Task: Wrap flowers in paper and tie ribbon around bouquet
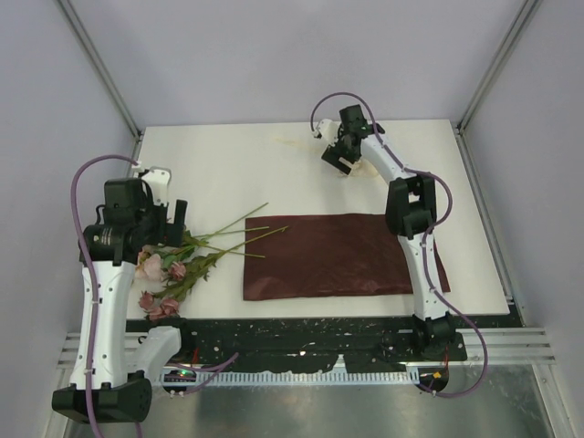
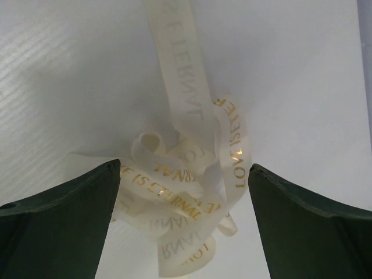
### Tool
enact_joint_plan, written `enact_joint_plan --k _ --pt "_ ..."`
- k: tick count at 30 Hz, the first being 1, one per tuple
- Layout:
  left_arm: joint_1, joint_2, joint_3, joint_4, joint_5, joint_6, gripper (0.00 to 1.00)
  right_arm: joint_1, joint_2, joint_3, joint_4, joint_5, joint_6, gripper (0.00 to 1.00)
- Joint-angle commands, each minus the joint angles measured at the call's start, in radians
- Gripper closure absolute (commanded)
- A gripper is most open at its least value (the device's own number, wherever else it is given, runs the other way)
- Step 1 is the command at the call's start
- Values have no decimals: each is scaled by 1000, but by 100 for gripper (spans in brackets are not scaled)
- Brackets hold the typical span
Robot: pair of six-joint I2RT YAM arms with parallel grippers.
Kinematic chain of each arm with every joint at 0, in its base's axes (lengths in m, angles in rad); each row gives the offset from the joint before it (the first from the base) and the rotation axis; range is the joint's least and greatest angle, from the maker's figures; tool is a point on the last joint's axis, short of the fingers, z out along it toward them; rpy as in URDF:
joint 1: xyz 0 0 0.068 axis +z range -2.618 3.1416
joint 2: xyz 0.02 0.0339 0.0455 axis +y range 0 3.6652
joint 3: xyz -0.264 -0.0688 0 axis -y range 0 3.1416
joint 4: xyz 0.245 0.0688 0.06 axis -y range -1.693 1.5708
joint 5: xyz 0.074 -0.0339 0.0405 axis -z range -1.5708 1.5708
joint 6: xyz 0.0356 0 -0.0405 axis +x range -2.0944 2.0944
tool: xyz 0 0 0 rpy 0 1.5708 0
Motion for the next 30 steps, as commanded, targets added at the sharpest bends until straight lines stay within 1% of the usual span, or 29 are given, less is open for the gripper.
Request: enact_joint_plan --k 1,4,8,10,13,18,20,21,22,23,24,25,26,27,28,29,30 --pt "4 -25 6 -10 -19 2 0 6 22 72 -1 -64 64 5" --pt "5 -27 11 -16 -22 5 0 0 50 94 -88 -81 98 4" --pt "5 -33 15 -24 -28 10 0 -35 77 113 -194 -121 199 2" --pt "4 -37 17 -24 -32 16 0 -63 91 136 -246 -135 238 4" --pt "5 -41 23 -30 -32 27 0 -98 99 157 -327 -119 250 12" --pt "5 -34 38 -30 -30 47 0 -156 99 121 -426 -70 244 13" --pt "4 -33 38 -29 -28 53 0 -196 97 121 -472 -61 258 19" --pt "5 -33 37 -27 -27 54 0 -222 96 118 -499 -55 262 20" --pt "5 -31 34 -22 -25 56 0 -239 91 112 -513 -56 261 27" --pt "5 -31 31 -18 -22 57 0 -265 78 127 -542 -84 265 30" --pt "5 -31 26 -15 -19 59 0 -265 65 111 -541 -66 287 39" --pt "4 -33 22 -6 -15 57 0 -306 27 83 -538 -58 276 43" --pt "5 -31 17 1 -9 57 0 -314 9 25 -530 -31 261 53" --pt "5 -31 12 10 -2 54 0 -339 -31 -10 -519 -27 258 57" --pt "5 -27 9 17 8 54 0 -353 -44 -58 -518 9 256 66" --pt "5 -22 6 24 14 51 0 -386 -71 -75 -518 20 258 72" --pt "4 -18 5 31 21 48 0 -402 -86 -112 -519 25 264 81"
